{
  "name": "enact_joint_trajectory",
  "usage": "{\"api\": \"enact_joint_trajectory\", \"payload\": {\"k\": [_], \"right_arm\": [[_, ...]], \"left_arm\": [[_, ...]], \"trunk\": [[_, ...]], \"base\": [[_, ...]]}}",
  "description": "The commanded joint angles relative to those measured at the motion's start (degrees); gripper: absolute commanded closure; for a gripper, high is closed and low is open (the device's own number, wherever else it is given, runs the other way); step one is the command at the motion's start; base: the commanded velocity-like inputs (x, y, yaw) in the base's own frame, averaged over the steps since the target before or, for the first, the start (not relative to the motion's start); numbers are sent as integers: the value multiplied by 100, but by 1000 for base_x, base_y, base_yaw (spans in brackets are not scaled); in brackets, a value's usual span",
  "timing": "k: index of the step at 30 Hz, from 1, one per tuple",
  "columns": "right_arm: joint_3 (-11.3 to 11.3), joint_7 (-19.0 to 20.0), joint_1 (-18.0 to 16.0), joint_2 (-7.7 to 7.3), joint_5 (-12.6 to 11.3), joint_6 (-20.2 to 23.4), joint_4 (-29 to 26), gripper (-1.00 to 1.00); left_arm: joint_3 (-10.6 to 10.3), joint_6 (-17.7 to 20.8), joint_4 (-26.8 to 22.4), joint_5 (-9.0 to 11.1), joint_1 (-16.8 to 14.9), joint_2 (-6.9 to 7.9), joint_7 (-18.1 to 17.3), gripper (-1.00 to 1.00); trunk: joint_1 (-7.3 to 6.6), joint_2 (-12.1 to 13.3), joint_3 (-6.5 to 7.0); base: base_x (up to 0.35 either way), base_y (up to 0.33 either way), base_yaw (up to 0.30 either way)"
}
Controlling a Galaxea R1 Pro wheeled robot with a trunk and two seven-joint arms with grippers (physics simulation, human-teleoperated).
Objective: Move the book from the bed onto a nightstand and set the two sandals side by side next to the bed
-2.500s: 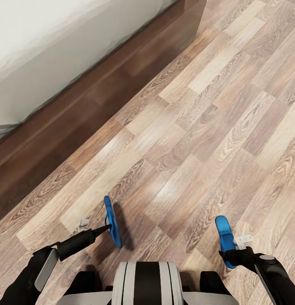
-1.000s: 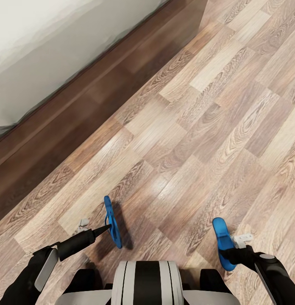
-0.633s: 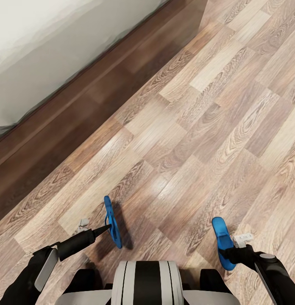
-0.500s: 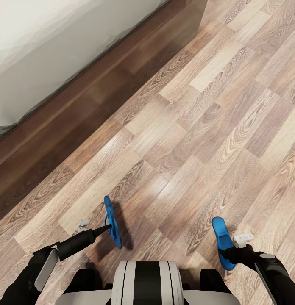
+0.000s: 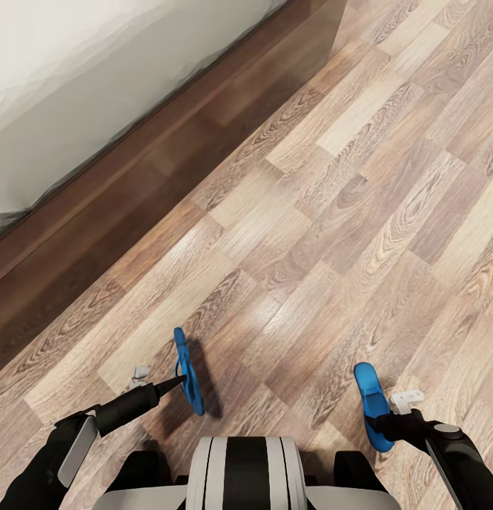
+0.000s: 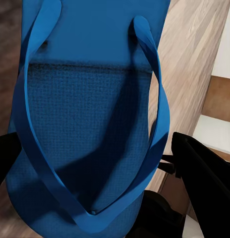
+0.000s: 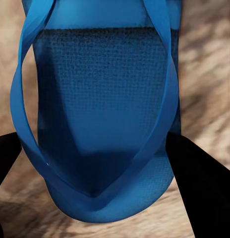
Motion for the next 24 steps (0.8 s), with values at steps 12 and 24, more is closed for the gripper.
{"api": "enact_joint_trajectory", "payload": {"k": [12,24], "right_arm": [[-12,53,-2,6,60,17,-8,100],[-20,64,-2,-8,28,29,-24,100]], "left_arm": [[1,51,1,34,-1,1,-11,100],[-8,59,1,28,-1,1,-11,100]], "trunk": [[-8,3,64],[-39,19,330]], "base": [[0,0,0],[0,0,0]]}}
